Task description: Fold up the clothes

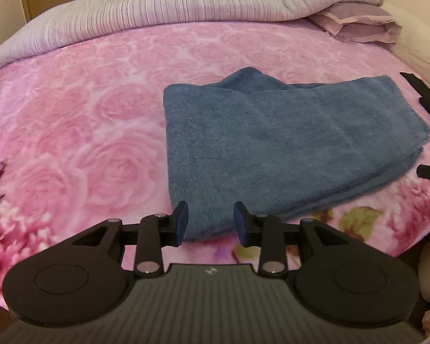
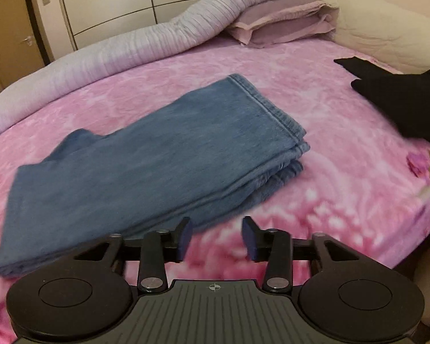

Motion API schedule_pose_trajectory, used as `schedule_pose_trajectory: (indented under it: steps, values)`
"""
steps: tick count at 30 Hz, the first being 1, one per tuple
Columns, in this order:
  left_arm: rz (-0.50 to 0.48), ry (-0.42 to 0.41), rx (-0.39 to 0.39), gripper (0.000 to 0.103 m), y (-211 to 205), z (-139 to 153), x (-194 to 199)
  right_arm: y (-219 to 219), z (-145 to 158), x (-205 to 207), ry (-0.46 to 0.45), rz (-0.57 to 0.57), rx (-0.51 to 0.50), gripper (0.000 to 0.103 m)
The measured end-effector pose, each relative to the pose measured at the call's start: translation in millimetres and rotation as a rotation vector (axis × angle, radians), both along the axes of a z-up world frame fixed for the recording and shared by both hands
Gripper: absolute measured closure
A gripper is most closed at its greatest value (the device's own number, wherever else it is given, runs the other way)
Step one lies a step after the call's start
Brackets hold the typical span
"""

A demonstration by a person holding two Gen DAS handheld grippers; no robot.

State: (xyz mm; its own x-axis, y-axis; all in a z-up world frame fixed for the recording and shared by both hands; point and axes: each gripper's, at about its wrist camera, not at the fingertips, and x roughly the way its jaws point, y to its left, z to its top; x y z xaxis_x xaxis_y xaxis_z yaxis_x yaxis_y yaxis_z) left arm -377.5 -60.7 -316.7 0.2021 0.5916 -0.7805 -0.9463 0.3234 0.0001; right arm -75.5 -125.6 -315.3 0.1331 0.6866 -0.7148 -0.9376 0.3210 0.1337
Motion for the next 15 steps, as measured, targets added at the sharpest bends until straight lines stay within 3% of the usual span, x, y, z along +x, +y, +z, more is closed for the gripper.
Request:
schedule_pose_trajectory:
  steps: [2,4,15]
  values:
    - [0.005,0.01,-0.004,0.068,-12,4,-2,-15,8,-11,-0.01,0.004,-0.002,0.032]
    - [0.004,0.02,-0.006,0.066,-24,8,-4,-23,14,-18,-0.024,0.0,0.0,0.027]
    - [-0.003,0.02,0.059,0.059,-86,36,-15,-70,46,-48,-0.091,-0.019,0.026,0.022]
